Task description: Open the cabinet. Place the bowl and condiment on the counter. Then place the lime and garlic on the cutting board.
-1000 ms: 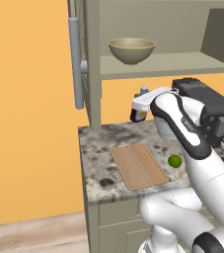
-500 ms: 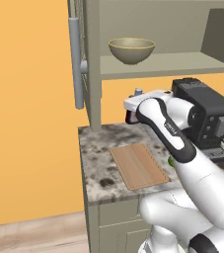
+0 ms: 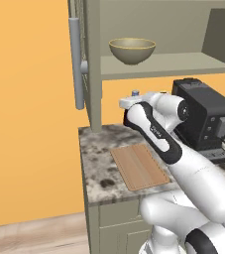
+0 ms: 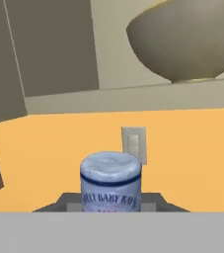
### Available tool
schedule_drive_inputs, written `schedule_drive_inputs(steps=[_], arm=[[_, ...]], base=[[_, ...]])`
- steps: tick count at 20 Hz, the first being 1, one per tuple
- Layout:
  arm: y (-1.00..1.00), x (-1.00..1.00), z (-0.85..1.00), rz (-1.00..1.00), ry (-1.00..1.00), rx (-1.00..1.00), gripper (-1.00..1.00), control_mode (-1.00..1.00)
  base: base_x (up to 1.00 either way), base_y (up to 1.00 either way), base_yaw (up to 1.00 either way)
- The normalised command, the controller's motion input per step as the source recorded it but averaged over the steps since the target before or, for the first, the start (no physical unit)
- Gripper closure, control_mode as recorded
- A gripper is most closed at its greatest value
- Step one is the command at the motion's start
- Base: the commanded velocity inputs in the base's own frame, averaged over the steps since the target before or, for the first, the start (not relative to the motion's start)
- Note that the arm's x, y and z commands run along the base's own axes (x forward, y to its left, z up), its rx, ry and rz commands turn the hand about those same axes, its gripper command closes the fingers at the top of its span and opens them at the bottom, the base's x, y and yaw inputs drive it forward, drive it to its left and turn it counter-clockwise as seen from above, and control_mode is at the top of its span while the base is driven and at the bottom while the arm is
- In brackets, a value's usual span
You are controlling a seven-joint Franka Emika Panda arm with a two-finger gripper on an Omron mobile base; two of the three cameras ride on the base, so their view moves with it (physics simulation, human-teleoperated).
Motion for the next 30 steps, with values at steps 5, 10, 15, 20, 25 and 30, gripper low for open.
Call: schedule_drive_inputs(steps=[5, 10, 15, 20, 25, 30], arm=[[0.01, 0.27, -0.02, -0.04, 0.14, 0.00, 1.00, -1.00], [0.18, 0.33, -0.12, -0.09, 0.03, 0.00, 1.00, -1.00], [0.20, 0.05, -0.21, -0.12, 0.00, 0.00, 1.00, -1.00], [0.00, 0.00, -0.14, -0.12, 0.00, 0.00, 1.00, -1.00], [0.00, 0.00, 0.00, -0.18, 0.00, 0.02, 1.00, -1.00], [0.00, -0.03, 0.02, -0.20, 0.05, 0.10, 1.00, -1.00]], base=[[0.00, 0.00, 0.00], [0.00, 0.00, 0.00], [0.00, 0.00, 0.00], [0.00, 0.00, 0.00], [0.00, 0.00, 0.00], [0.00, 0.00, 0.00]])
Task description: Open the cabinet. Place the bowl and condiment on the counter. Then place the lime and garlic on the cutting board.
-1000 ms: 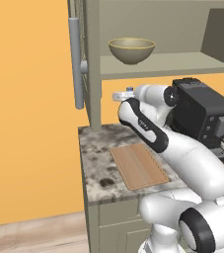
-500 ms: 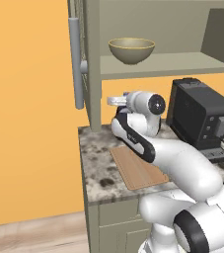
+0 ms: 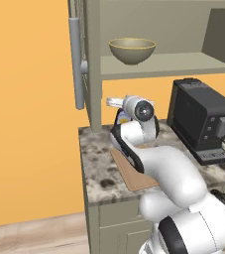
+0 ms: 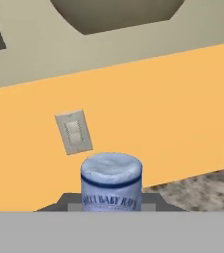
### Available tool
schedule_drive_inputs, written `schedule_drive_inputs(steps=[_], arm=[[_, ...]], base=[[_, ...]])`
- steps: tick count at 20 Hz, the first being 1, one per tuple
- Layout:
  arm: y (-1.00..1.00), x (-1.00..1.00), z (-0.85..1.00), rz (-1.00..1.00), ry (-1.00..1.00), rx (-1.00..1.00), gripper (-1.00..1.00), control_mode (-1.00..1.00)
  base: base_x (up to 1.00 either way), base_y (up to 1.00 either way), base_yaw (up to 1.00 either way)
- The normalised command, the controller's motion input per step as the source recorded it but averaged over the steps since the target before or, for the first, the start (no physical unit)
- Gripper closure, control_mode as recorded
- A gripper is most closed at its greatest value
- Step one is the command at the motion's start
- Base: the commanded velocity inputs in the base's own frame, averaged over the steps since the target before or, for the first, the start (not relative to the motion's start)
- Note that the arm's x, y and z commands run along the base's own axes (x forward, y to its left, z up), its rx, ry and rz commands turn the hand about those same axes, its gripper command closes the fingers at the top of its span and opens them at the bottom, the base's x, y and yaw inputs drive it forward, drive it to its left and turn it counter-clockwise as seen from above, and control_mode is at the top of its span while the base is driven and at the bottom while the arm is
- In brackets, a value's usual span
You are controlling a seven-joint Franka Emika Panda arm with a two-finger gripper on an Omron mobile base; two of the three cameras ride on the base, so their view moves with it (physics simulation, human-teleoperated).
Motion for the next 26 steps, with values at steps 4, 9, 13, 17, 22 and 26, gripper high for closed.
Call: schedule_drive_inputs(steps=[4, 9, 13, 17, 22, 26], arm=[[0.00, -0.03, 0.01, -0.14, 0.16, 0.17, 1.00, -1.00], [0.00, -0.01, 0.00, -0.09, 0.01, 0.03, 1.00, -1.00], [-0.12, -0.23, -0.02, -0.02, -0.07, 0.00, 1.00, -1.00], [-0.17, -0.19, -0.10, 0.00, -0.06, 0.00, 1.00, -1.00], [-0.01, 0.00, -0.05, -0.02, 0.00, 0.00, 1.00, -1.00], [0.13, 0.00, -0.08, -0.07, 0.00, 0.00, 1.00, -1.00]], base=[[0.00, 0.00, 0.00], [0.00, 0.00, 0.00], [0.00, 0.00, 0.00], [0.00, 0.00, 0.00], [0.00, 0.00, 0.00], [0.00, 0.00, 0.00]])
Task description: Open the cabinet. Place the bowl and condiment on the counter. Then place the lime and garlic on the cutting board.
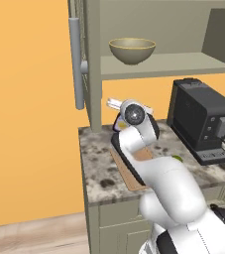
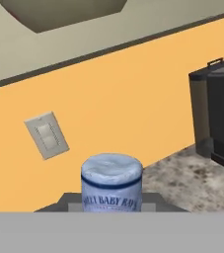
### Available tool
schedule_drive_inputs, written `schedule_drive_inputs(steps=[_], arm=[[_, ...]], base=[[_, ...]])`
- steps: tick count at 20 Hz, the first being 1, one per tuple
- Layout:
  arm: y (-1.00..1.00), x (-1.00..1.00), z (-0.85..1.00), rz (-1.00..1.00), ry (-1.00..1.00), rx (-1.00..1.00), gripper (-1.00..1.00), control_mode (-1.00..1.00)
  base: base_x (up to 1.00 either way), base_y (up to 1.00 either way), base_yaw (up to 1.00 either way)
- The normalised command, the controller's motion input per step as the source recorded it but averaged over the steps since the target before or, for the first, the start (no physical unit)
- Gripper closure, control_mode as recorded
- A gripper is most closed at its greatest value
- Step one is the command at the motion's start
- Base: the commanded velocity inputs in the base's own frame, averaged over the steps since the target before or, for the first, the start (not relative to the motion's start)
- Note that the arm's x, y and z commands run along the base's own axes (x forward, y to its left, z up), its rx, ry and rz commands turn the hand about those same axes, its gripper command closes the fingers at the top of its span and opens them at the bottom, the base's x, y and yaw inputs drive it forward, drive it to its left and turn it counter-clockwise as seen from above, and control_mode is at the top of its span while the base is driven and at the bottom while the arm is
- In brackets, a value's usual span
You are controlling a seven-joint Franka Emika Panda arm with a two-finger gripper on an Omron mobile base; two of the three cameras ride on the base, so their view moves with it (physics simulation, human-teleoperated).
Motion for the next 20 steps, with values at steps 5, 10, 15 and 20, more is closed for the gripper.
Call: schedule_drive_inputs(steps=[5, 10, 15, 20], arm=[[0.24, -0.09, -0.05, -0.08, 0.00, 0.00, 1.00, -1.00], [0.15, -0.06, -0.04, -0.06, 0.00, 0.00, 1.00, -1.00], [0.27, -0.11, -0.09, -0.07, 0.03, 0.00, 1.00, -1.00], [0.33, -0.01, -0.16, -0.07, 0.03, 0.00, 1.00, -1.00]], base=[[0.00, 0.00, 0.00], [0.00, 0.00, 0.00], [0.00, 0.00, 0.00], [0.00, 0.00, 0.00]])
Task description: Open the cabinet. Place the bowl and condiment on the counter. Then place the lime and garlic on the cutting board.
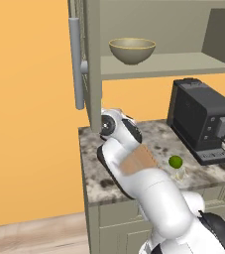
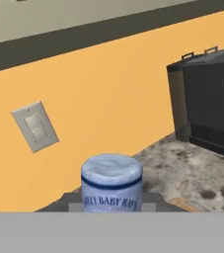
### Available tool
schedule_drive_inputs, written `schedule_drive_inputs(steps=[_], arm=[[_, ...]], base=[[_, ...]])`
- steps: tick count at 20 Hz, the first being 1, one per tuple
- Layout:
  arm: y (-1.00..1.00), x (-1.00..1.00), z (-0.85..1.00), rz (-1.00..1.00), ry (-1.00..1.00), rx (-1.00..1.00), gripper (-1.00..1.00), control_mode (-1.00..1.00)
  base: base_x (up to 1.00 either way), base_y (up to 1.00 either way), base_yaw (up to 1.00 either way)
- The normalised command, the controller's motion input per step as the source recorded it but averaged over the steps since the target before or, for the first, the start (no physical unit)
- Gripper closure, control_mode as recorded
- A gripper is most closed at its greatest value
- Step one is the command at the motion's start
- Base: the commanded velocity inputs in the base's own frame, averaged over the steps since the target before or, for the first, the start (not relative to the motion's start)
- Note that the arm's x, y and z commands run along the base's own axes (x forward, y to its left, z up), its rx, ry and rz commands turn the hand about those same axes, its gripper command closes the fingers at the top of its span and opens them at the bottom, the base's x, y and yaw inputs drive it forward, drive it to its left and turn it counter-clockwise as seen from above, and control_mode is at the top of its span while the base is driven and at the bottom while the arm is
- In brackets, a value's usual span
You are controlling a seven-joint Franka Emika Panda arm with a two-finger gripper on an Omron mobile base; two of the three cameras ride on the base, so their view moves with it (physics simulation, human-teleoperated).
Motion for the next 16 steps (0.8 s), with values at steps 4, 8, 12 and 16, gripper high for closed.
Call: schedule_drive_inputs(steps=[4, 8, 12, 16], arm=[[0.39, 0.00, -0.13, -0.09, 0.00, -0.03, 1.00, -1.00], [0.28, -0.06, 0.00, -0.10, 0.00, -0.08, 1.00, -1.00], [0.03, -0.24, 0.00, -0.05, 0.00, -0.05, 1.00, -1.00], [0.00, -0.27, 0.00, -0.03, 0.00, 0.00, 1.00, -1.00]], base=[[0.00, 0.00, 0.00], [0.00, 0.00, 0.00], [0.00, 0.00, 0.00], [0.00, 0.00, 0.00]])
